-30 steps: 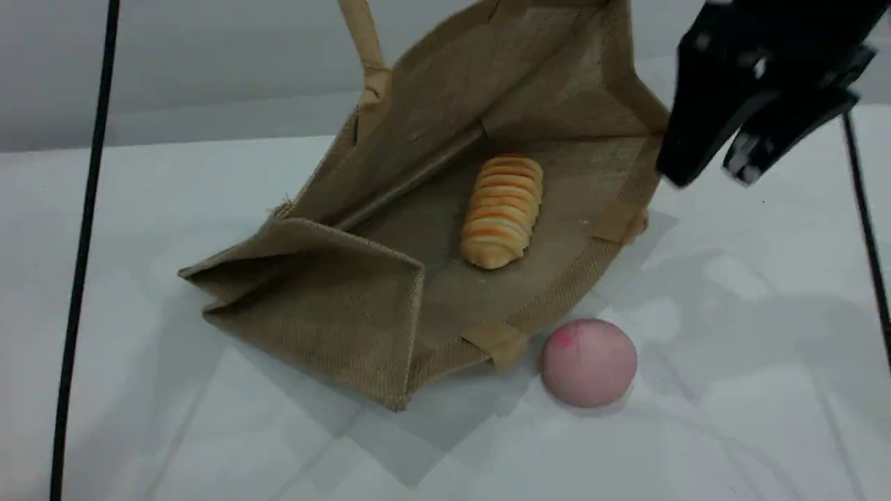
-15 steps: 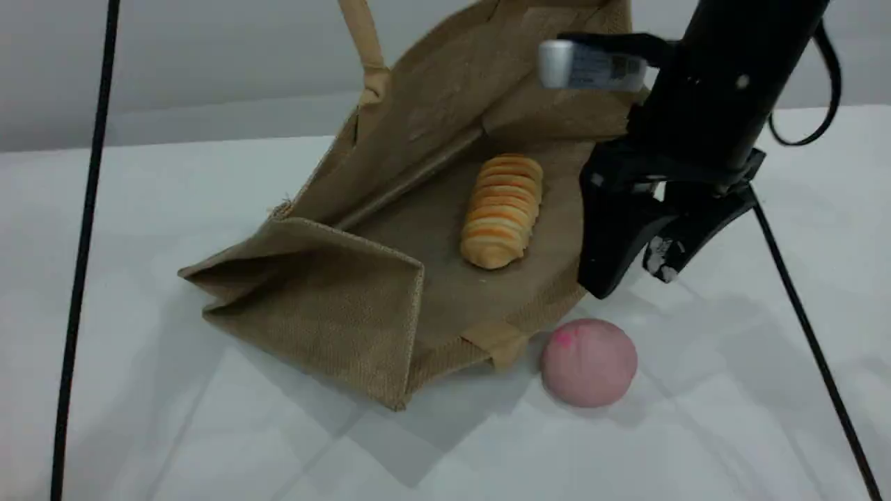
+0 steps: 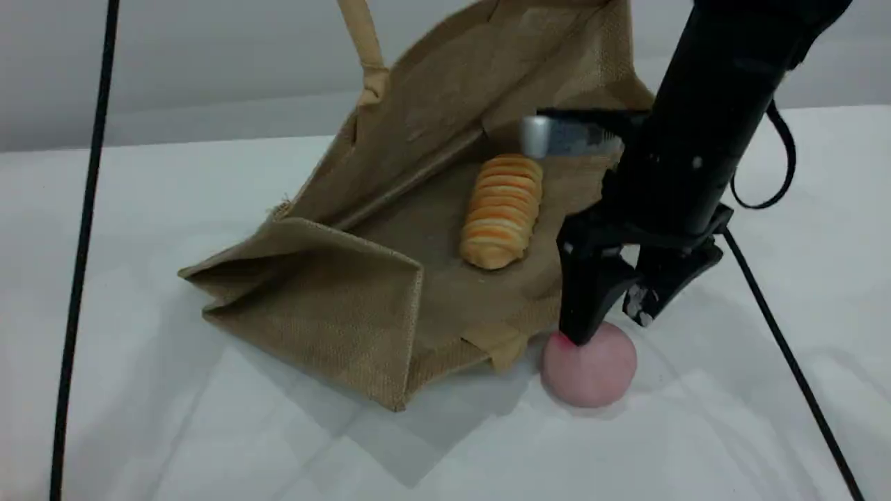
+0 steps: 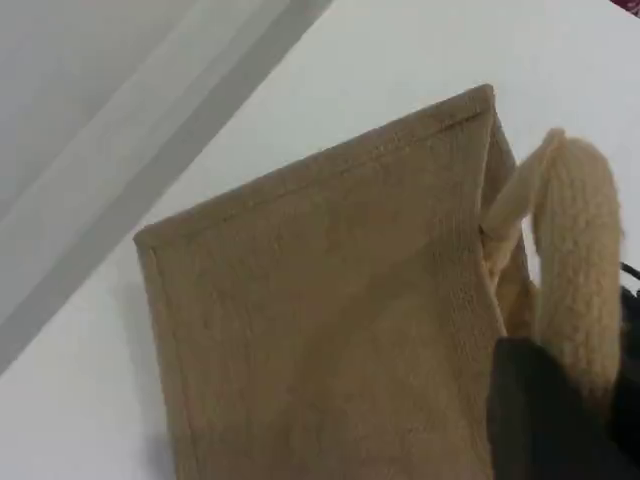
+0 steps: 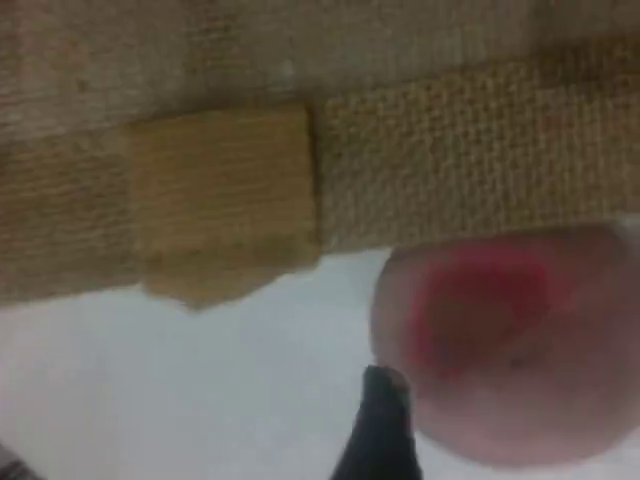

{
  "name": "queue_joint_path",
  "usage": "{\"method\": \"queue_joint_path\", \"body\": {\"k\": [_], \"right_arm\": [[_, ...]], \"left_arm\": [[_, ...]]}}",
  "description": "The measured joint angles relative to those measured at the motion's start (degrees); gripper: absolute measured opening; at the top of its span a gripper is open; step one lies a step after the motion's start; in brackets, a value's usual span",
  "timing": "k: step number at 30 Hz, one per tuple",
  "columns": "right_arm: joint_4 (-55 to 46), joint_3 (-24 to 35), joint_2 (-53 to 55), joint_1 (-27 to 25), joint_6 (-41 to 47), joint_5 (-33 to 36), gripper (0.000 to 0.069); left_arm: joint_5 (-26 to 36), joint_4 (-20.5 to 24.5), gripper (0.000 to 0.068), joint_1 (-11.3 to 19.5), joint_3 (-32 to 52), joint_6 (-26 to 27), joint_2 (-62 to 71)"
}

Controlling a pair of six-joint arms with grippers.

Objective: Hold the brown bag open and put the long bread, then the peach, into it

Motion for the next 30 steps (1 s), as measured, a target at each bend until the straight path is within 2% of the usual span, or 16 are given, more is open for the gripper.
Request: {"method": "queue_joint_path", "body": {"k": [8,13,17,25,27,30], "right_arm": [[-0.61,0.0,1.05,0.68,-0.13,-2.94,0.0528],[-1.75,0.0,1.05,0.68,-0.07,-3.4,0.047],[-2.08,0.0,1.05,0.68,-0.07,-2.41,0.0358],[-2.11,0.0,0.93,0.68,-0.03,0.05,0.0066],[-2.45,-0.13,0.66,0.62,0.06,0.84,0.0024],[-6.2,-0.13,-0.75,0.62,2.72,1.82,0.0017]], "left_arm": [[0.0,0.0,0.0092,0.0,0.0,0.0,0.0],[0.05,0.0,0.0092,0.0,0.0,-0.07,0.0],[0.05,0.0,0.0092,0.0,0.0,-0.25,0.0],[0.0,0.0,0.0092,0.0,0.0,-0.29,0.0],[0.0,0.0,0.0092,0.0,0.0,-0.29,0.0],[0.0,0.0,0.0092,0.0,0.0,-0.29,0.0]]}}
